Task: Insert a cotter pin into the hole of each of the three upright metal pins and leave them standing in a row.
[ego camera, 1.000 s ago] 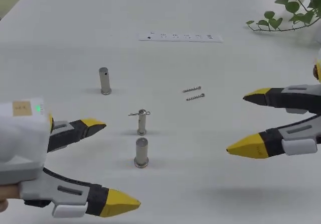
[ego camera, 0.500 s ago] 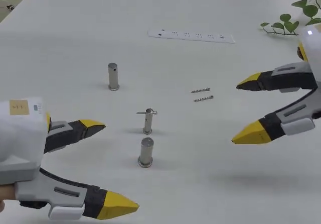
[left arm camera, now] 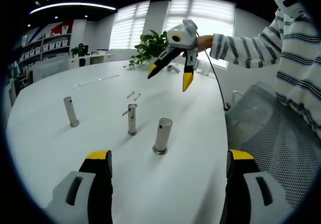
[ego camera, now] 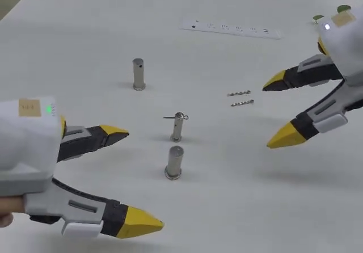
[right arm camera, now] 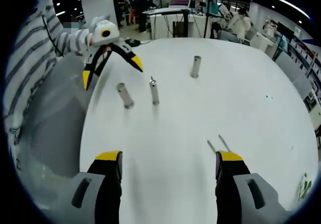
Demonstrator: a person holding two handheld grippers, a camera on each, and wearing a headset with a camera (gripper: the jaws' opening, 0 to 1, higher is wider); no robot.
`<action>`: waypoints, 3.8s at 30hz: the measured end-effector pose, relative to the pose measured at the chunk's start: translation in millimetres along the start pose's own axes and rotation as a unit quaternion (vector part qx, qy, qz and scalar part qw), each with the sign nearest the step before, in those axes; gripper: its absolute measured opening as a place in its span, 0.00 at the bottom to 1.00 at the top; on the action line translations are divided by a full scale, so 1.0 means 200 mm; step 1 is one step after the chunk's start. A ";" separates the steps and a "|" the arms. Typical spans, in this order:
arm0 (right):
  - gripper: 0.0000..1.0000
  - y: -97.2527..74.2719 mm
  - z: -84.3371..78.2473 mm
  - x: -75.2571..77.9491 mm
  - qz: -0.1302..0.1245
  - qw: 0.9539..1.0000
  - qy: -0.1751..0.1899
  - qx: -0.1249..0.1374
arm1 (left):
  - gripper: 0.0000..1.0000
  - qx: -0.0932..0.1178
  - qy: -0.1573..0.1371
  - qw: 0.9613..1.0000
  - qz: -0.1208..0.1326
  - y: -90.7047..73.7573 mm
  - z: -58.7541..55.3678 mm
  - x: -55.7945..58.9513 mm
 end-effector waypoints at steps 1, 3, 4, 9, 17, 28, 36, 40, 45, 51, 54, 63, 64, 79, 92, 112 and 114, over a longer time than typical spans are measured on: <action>0.77 0.01 0.00 0.01 0.001 1.000 -0.002 -0.004 | 0.94 -0.001 -0.002 1.000 0.000 0.00 0.00 0.00; 0.76 0.02 0.00 0.01 0.003 1.000 -0.017 -0.019 | 0.94 -0.005 -0.006 1.000 -0.003 0.00 -0.01 0.00; 0.75 0.03 0.00 0.02 0.008 0.999 -0.025 -0.025 | 0.93 -0.008 -0.006 1.000 -0.006 0.00 -0.01 0.01; 0.74 0.08 -0.01 0.06 0.020 0.998 -0.029 -0.053 | 0.92 -0.012 -0.007 1.000 -0.009 0.01 -0.02 0.02; 0.72 0.14 -0.03 0.15 0.034 0.995 -0.030 -0.084 | 0.92 -0.005 -0.011 1.000 -0.014 0.01 -0.01 0.04; 0.69 0.22 -0.06 0.21 0.055 0.989 -0.039 -0.132 | 0.90 -0.007 -0.011 1.000 -0.016 0.01 -0.02 0.05; 0.61 0.25 -0.07 0.25 0.057 0.987 -0.045 -0.145 | 0.87 -0.007 -0.010 1.000 -0.016 0.00 -0.03 0.05; 0.60 0.24 -0.07 0.25 0.054 0.987 -0.035 -0.150 | 0.86 -0.015 -0.008 1.000 -0.017 0.01 -0.04 0.05; 0.59 0.23 -0.08 0.26 0.048 0.984 -0.037 -0.165 | 0.85 -0.008 -0.013 1.000 -0.021 0.01 -0.03 0.06; 0.55 0.24 -0.08 0.26 0.049 0.982 -0.044 -0.179 | 0.83 -0.011 -0.008 1.000 -0.026 0.02 -0.03 0.08; 0.50 0.24 -0.07 0.25 0.052 0.981 -0.042 -0.180 | 0.83 -0.012 -0.008 1.000 -0.026 0.02 -0.04 0.08; 0.32 0.26 -0.07 0.32 0.029 0.979 -0.057 -0.192 | 0.81 -0.013 -0.009 1.000 -0.017 0.00 -0.04 0.07; 0.28 0.26 -0.06 0.34 0.023 0.979 -0.060 -0.194 | 0.81 -0.015 -0.009 1.000 -0.016 0.00 -0.04 0.07; 0.24 0.27 -0.05 0.32 0.025 0.975 -0.067 -0.212 | 0.80 -0.017 -0.012 1.000 -0.014 0.00 -0.05 0.07; 0.05 0.29 -0.01 0.34 0.001 0.967 -0.077 -0.241 | 0.78 -0.015 -0.017 1.000 -0.002 -0.01 -0.05 0.05; 0.03 0.26 -0.03 0.34 -0.012 0.973 -0.052 -0.225 | 0.76 -0.015 -0.028 0.999 0.015 -0.05 -0.05 0.04; 0.03 0.26 -0.04 0.33 -0.015 0.973 -0.055 -0.222 | 0.75 -0.014 -0.031 0.999 0.017 -0.05 -0.05 0.04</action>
Point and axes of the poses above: the centre of the closed fingertips' face, and the gripper's own axes: y roughly forward along the fingers, x roughly to its right, z roughly out of its top, the point moved 7 cm from there along -y, roughly backward along the fingers, and after that the axes turned 4 degrees about z, right-handed, at the moved point
